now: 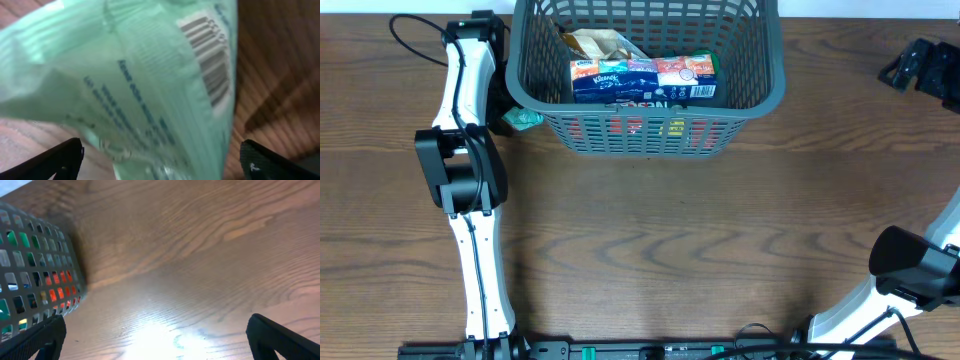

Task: Pack container
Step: 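Move the left gripper to the mint-green pouch by the basket and grasp it, then lift the mint-green pouch and drop it into the basket with the left gripper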

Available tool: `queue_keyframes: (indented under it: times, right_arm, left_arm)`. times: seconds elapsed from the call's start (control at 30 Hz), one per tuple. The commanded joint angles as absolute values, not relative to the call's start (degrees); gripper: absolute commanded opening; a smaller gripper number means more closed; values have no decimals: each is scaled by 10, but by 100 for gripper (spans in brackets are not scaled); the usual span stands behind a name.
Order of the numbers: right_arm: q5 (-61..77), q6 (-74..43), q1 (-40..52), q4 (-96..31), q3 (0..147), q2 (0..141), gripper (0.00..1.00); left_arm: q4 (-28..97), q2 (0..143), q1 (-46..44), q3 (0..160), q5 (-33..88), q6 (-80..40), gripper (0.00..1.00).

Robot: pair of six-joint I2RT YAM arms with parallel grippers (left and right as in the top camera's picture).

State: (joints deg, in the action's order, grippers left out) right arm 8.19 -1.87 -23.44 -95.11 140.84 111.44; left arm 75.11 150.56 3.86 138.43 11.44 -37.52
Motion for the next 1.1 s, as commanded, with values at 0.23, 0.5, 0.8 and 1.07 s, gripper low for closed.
queue_keyframes:
  times: [0.23, 0.5, 0.8, 1.07]
  right_arm:
    - [88, -8, -236, -957, 1409, 1117, 98]
    - [88, -5, -236, -958, 1409, 1117, 98]
    - [88, 8, -236, -961, 1409, 1117, 98]
    - [88, 9, -236, -951, 1409, 1117, 98]
  left_arm:
    - [740, 1506, 43, 1378, 109, -334, 74]
    - [730, 1506, 46, 1379, 109, -295, 19]
    - [763, 1465, 91, 1380, 112, -291, 6]
    - [803, 1319, 136, 1380, 114, -209, 6]
